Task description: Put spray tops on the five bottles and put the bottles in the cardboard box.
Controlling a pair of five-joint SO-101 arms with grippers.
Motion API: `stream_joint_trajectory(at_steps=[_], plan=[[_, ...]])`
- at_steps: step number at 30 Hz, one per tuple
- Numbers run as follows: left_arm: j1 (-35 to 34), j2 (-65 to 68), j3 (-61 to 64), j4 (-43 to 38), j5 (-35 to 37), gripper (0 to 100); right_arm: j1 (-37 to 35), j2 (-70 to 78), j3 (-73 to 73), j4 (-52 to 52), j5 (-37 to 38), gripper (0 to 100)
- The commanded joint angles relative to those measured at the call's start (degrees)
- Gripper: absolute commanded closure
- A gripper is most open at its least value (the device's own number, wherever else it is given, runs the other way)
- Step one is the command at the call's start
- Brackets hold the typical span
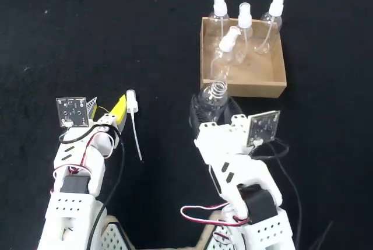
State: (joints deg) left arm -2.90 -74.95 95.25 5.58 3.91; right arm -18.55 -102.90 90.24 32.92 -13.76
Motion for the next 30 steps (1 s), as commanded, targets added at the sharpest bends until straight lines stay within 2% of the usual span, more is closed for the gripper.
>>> stream_joint_trajectory(at_steps=[1,8,20,22,26,30], plan=[[0.75,-0.62,-0.66,-1.49,0.09,76,-0.53,-4.79,-0.04,-1.67,-0.62,85.1],[0.84,-0.62,-0.66,-1.49,0.09,76,-0.53,-4.62,1.98,0.35,-0.26,85.1],[0.84,-0.62,-1.01,-0.88,-0.18,76,-4.84,-4.53,5.93,1.32,3.78,85.1],[0.22,-0.09,-5.32,3.52,-0.26,76,-4.84,-4.53,6.11,1.32,3.78,85.1],[-0.48,2.73,-20.79,22.68,0.18,76,-4.84,-4.53,6.02,1.32,3.87,85.1],[-0.48,13.89,-33.19,30.15,0.09,76,-4.84,-4.53,6.02,1.32,3.87,85.1]])
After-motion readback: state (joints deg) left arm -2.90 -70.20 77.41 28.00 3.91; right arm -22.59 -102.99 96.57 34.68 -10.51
